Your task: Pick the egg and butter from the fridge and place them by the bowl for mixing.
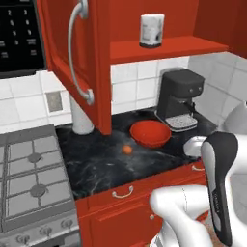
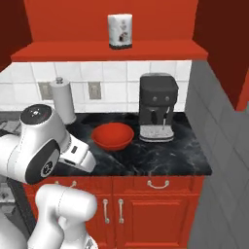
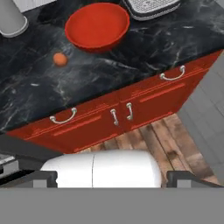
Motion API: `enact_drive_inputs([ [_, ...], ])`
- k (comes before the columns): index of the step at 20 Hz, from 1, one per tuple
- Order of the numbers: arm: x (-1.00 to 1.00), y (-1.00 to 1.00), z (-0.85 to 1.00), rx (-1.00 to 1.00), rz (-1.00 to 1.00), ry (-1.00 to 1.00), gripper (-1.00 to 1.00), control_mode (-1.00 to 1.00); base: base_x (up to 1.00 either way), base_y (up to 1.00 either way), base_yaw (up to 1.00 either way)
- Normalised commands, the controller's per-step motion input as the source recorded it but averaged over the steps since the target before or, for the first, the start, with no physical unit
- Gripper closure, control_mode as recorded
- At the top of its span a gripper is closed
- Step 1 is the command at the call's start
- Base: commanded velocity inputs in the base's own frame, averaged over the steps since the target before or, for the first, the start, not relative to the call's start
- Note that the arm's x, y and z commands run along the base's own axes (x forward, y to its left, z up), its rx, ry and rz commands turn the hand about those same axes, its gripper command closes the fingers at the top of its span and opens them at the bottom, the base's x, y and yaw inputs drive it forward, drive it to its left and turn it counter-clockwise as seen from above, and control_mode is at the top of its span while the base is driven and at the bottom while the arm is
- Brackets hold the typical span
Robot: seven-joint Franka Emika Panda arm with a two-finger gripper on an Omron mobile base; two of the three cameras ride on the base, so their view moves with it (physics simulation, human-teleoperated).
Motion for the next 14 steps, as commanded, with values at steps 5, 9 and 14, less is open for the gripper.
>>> enact_drive_inputs([
  [5, 0.0, 0.0, 0.0, 0.0, 0.0, 0.0, -1.0, 1.0, 0.0, 0.05, -1.0],
  [9, 0.0, 0.0, 0.0, 0.0, 0.0, 0.0, -1.0, 1.0, 0.0, 0.0, -1.0],
  [14, 0.0, 0.0, 0.0, 0.0, 0.0, 0.0, -1.0, 1.0, 0.0, 0.0, -1.0],
])
